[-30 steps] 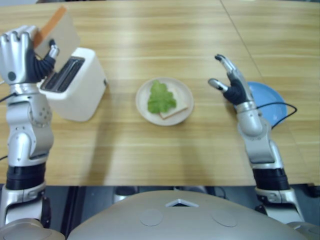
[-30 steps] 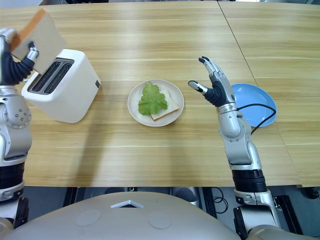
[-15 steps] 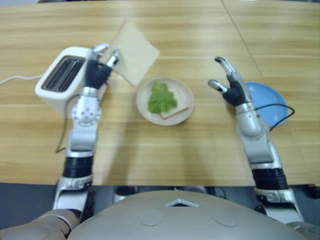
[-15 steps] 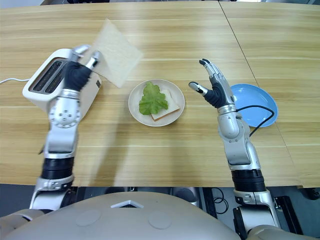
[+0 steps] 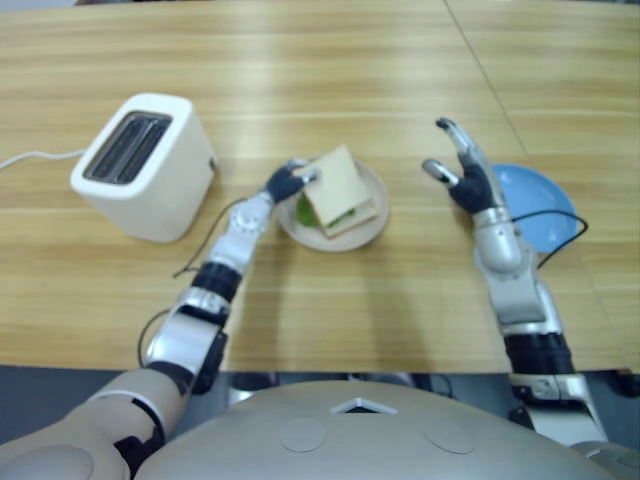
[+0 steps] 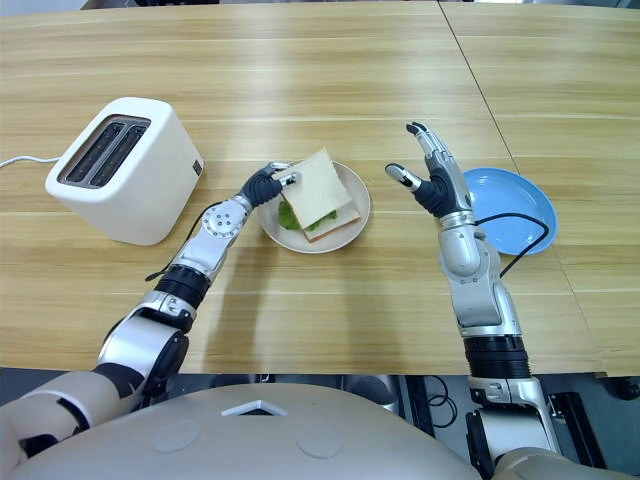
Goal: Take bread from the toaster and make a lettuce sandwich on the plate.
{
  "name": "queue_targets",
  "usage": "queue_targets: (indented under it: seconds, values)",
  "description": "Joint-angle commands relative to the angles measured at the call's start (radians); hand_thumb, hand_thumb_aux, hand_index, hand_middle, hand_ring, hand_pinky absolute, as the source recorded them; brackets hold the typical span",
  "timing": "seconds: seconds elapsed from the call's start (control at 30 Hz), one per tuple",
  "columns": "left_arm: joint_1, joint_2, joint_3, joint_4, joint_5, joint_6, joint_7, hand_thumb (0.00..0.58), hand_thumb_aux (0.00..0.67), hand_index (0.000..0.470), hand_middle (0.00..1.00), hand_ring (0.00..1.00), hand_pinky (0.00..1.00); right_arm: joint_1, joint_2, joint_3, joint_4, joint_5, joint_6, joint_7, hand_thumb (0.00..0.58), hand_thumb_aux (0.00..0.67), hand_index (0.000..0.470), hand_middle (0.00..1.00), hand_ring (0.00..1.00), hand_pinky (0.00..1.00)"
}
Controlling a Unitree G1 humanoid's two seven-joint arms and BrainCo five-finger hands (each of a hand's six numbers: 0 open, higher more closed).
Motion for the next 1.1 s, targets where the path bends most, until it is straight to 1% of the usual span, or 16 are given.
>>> queue_targets:
  seconds: [0.03,0.2,0.27,0.33,0.43,0.53,0.57,0.63,0.7,0.8,0.9,1.0,1.1]
  values:
    - [-0.043,0.021,-0.032,0.110,0.037,-0.009,-0.032,0.580,0.670,0.460,1.00,1.00,1.00,0.003,0.001,0.017,0.022,-0.012,-0.005,-0.004,0.000,0.000,0.000,0.00,0.00,0.00]
    - [-0.060,0.026,-0.074,0.195,0.074,-0.017,-0.070,0.580,0.670,0.460,1.00,1.00,1.00,0.003,-0.004,0.032,0.015,-0.022,-0.010,-0.003,0.000,0.000,0.000,0.00,0.00,0.00]
    - [-0.069,0.023,-0.083,0.227,0.087,-0.018,-0.057,0.580,0.670,0.460,1.00,1.00,1.00,0.002,-0.011,0.052,0.010,-0.042,-0.020,0.001,0.000,0.000,0.000,0.00,0.00,0.00]
    - [-0.082,0.026,-0.096,0.261,0.112,-0.010,-0.020,0.580,0.670,0.460,1.00,1.00,1.00,-0.001,-0.024,0.098,0.006,-0.082,-0.049,0.015,0.000,0.000,0.000,0.00,0.00,0.00]
    - [-0.094,0.029,-0.109,0.298,0.133,-0.006,0.012,0.580,0.670,0.460,1.00,1.00,1.00,-0.017,-0.066,0.225,0.020,-0.231,-0.115,0.030,0.000,0.000,0.000,0.00,0.00,0.00]
    - [-0.102,0.030,-0.120,0.327,0.150,-0.004,0.031,0.580,0.670,0.460,1.00,1.00,1.00,-0.047,-0.094,0.345,0.066,-0.389,-0.135,0.020,0.000,0.000,0.000,0.00,0.00,0.00]
    - [-0.102,0.031,-0.122,0.333,0.154,-0.003,0.037,0.580,0.670,0.460,1.00,1.00,1.00,-0.066,-0.098,0.386,0.093,-0.441,-0.139,0.013,0.000,0.000,0.000,0.00,0.00,0.00]
    - [-0.103,0.036,-0.128,0.345,0.160,0.002,0.054,0.580,0.670,0.460,1.00,1.00,1.00,-0.139,-0.108,0.502,0.200,-0.607,-0.130,-0.016,0.000,0.000,0.000,0.00,0.00,0.00]
    - [-0.104,0.038,-0.128,0.351,0.159,0.003,0.060,0.580,0.670,0.460,1.00,1.00,1.00,-0.195,-0.105,0.574,0.290,-0.687,-0.131,-0.039,0.000,0.000,0.000,0.00,0.00,0.00]
    - [-0.106,0.037,-0.129,0.356,0.160,0.001,0.061,0.580,0.670,0.460,1.00,1.00,1.00,-0.245,-0.092,0.635,0.381,-0.724,-0.134,-0.059,0.000,0.000,0.000,0.00,0.00,0.00]
    - [-0.104,0.038,-0.129,0.351,0.159,-0.001,0.057,0.580,0.670,0.460,1.00,1.00,1.00,-0.293,-0.070,0.692,0.484,-0.745,-0.136,-0.037,0.000,0.000,0.000,0.00,0.00,0.00]
    - [-0.100,0.040,-0.126,0.344,0.158,-0.002,0.057,0.580,0.670,0.460,1.00,1.00,1.00,-0.314,-0.047,0.736,0.568,-0.731,-0.130,0.054,0.000,0.000,0.000,0.00,0.00,0.00]
    - [-0.093,0.042,-0.127,0.318,0.161,-0.005,0.057,0.580,0.670,0.460,1.00,1.00,1.00,-0.302,-0.036,0.759,0.584,-0.709,-0.129,0.132,0.000,0.000,0.000,0.00,0.00,0.00]
